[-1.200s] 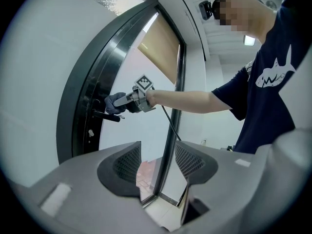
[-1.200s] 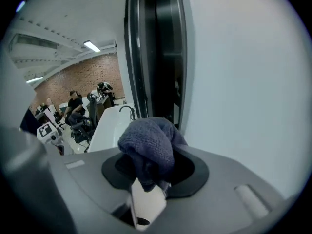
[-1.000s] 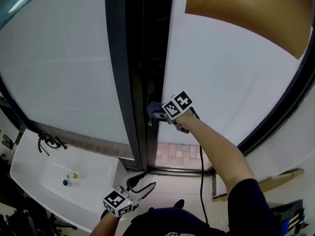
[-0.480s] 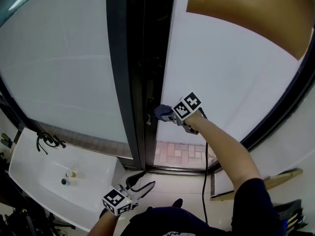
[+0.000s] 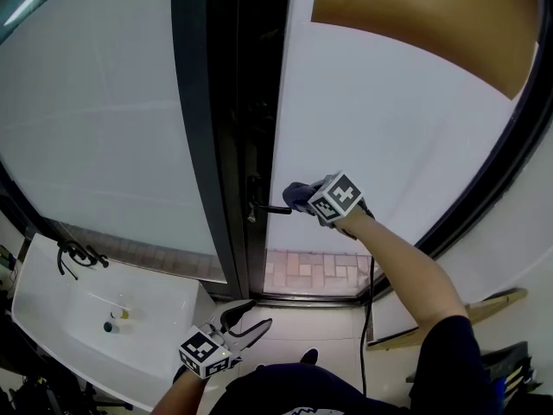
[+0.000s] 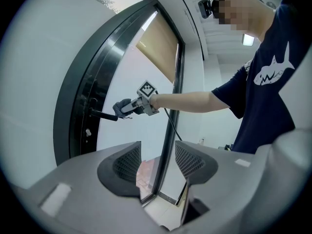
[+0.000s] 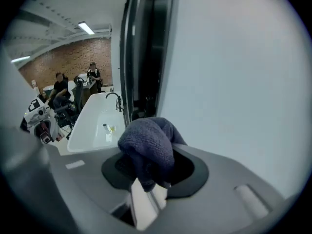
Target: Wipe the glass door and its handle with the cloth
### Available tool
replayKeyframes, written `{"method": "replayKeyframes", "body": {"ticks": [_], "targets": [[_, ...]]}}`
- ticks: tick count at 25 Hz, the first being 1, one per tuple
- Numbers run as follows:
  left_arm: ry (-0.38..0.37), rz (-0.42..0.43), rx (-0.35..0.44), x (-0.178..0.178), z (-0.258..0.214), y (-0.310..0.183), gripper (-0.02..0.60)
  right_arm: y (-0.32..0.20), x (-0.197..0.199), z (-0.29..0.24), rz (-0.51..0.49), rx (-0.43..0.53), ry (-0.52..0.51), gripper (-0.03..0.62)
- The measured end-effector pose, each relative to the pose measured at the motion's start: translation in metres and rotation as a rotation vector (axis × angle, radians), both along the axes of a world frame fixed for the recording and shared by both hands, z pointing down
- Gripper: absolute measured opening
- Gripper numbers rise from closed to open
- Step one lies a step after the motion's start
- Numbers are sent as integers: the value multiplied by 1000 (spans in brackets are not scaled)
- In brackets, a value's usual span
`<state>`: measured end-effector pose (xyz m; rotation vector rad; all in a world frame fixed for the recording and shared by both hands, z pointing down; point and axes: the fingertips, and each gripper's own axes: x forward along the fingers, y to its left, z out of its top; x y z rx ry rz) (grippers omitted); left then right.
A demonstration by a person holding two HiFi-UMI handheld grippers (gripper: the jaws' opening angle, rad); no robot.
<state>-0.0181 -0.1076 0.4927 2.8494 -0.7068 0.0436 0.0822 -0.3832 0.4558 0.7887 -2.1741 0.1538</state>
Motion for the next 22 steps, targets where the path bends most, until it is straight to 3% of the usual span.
{"method": "replayKeyframes", "body": {"ticks": [3, 7, 9, 14, 18, 22], "targets": [[-3, -6, 0, -3, 1, -1, 213, 12, -38, -21, -118, 174, 42, 132], [4, -15, 5, -6, -1, 1, 213, 28, -95, -24, -310, 446, 255, 132], [4, -24, 3, -8, -1, 2, 213, 32, -118, -14, -376, 536, 333, 132], [-1, -68, -16, -25, 5, 5, 213, 29, -151, 20, -492, 673, 517, 132], [-1, -82, -25, -33, 11, 7, 213, 19, -139, 48, -557, 748, 729, 132], [-2, -80, -27, -34, 12, 5, 213, 26, -127, 59, -614, 790, 824, 130]]}}
